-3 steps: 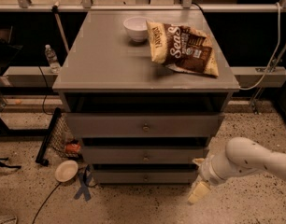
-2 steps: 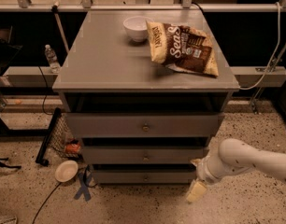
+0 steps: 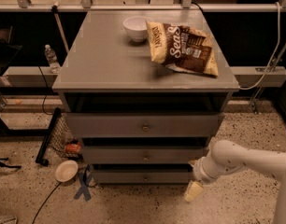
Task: Open bottom drawer
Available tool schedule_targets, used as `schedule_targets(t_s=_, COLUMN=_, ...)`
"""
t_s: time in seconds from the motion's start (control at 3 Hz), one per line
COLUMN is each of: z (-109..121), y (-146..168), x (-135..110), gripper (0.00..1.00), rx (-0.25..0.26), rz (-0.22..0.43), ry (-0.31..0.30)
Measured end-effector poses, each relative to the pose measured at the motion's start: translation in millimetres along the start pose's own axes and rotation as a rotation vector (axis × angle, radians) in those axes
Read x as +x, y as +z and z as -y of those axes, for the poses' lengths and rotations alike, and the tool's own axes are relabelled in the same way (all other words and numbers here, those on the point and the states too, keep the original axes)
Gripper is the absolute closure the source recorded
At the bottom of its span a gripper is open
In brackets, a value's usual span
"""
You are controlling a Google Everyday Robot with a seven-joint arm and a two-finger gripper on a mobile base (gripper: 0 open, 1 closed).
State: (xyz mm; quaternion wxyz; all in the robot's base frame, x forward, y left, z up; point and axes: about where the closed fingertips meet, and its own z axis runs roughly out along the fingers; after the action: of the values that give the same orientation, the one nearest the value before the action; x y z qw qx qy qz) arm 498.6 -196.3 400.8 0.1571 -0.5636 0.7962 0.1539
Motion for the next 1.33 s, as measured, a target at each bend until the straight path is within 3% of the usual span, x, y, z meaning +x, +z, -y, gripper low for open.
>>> schedule_targets(t_s=0.67, z=16, y=49, x=20, gripper=0.0, rx=0.026, rz=0.049, ry=-0.116)
schedule_targets(t_s=1.0, z=35, y=110, x=27, gripper=0.0, rx=-0.006, rz=0.056, ry=-0.174)
schedule_targets(t_s=1.33, z=35, y=110, x=27, gripper=0.0, rx=-0.006, rz=0.056, ry=-0.174)
